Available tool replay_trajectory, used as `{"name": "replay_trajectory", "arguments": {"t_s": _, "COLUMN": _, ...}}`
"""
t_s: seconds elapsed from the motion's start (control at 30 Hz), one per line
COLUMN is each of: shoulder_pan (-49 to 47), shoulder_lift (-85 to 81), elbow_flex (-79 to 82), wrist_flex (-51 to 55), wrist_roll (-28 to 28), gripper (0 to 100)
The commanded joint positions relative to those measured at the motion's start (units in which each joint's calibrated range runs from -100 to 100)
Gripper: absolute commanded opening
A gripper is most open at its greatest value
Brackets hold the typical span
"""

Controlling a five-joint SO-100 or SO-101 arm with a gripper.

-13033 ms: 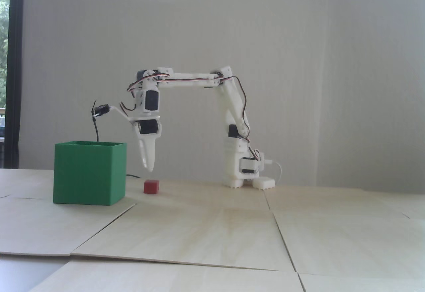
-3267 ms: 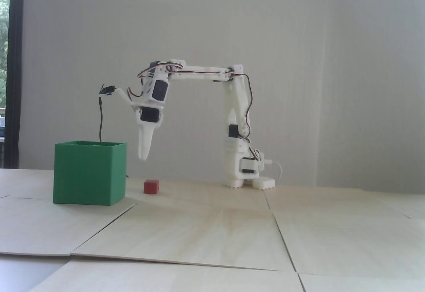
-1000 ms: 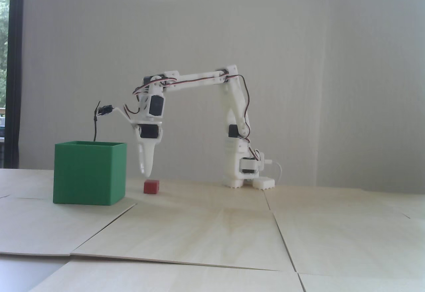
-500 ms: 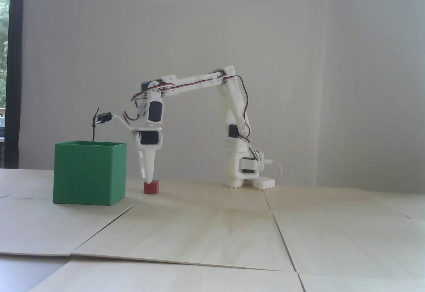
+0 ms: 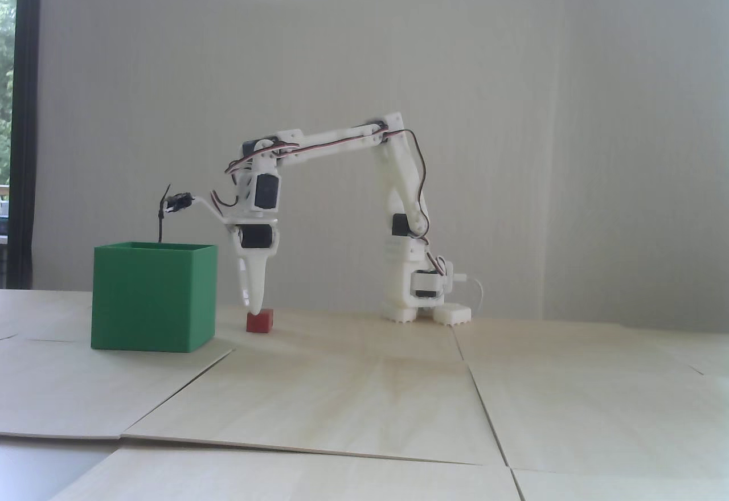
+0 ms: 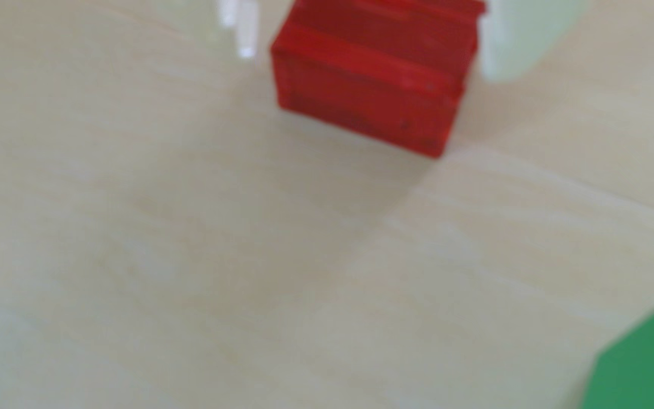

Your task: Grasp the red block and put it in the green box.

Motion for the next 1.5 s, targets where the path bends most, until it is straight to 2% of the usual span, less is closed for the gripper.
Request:
{"name": "replay_trajectory", "arguments": {"t_s": 0.0, "shoulder_pan": -0.3, "shoulder_lift": -2.6, "elbow_flex": -1.3, "wrist_flex": -0.9, "wrist_roll": 0.1, "gripper": 20}}
{"name": "replay_trajectory", "arguments": {"t_s": 0.8, "shoulder_pan": -2.4, "shoulder_lift": -2.5, "elbow_flex": -0.7, "wrist_flex": -0.9, "wrist_roll": -0.3, "gripper": 20}}
{"name": "replay_trajectory", "arguments": {"t_s": 1.47, "shoulder_pan": 1.7, "shoulder_lift": -1.6, "elbow_flex": -0.5, "wrist_flex": -0.8, "wrist_roll": 0.0, "gripper": 20}}
